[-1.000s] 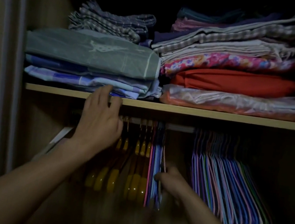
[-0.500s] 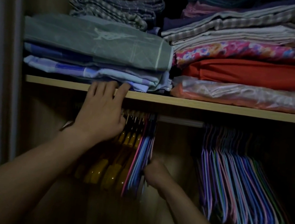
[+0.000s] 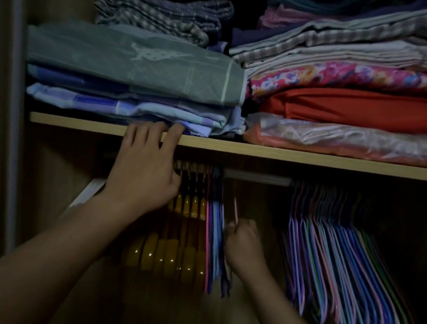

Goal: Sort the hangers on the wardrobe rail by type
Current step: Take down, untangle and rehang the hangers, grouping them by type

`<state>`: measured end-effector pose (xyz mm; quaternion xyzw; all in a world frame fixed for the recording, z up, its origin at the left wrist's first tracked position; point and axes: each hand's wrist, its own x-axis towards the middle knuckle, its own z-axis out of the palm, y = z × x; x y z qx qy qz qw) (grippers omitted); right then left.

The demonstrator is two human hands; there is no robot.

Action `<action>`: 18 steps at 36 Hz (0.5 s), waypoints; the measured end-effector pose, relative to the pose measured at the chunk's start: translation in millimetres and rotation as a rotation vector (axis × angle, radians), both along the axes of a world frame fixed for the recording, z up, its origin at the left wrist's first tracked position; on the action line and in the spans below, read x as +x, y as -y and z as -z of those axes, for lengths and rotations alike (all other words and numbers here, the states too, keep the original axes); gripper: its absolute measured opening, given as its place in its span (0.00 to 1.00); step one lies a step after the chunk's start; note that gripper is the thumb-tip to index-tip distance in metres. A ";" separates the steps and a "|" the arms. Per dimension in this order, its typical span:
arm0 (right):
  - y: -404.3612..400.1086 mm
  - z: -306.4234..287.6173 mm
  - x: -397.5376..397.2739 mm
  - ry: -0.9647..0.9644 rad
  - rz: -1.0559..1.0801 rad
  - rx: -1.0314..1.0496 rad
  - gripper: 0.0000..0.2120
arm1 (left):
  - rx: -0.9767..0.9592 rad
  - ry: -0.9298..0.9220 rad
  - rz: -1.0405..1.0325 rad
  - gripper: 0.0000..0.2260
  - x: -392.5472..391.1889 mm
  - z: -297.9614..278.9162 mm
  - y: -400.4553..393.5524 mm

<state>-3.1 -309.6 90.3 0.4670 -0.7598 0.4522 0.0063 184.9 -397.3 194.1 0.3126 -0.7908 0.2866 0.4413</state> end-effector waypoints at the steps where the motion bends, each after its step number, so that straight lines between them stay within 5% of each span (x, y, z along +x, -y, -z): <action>1: 2.6 -5.8 -6.3 -0.004 0.019 0.003 0.10 | 0.004 -0.002 -0.004 0.36 -0.5 0.2 0.3; 9: 4.1 -45.6 -51.0 0.039 0.162 0.237 0.16 | 0.019 -0.003 0.027 0.38 0.8 1.6 -0.1; 15: -38.5 4.2 -35.3 0.045 0.168 0.407 0.15 | 0.096 -0.031 0.107 0.42 8.1 18.2 -8.8; 18: -58.6 56.5 -29.1 0.102 0.118 0.484 0.13 | 0.314 -0.155 0.271 0.39 14.0 53.1 -28.0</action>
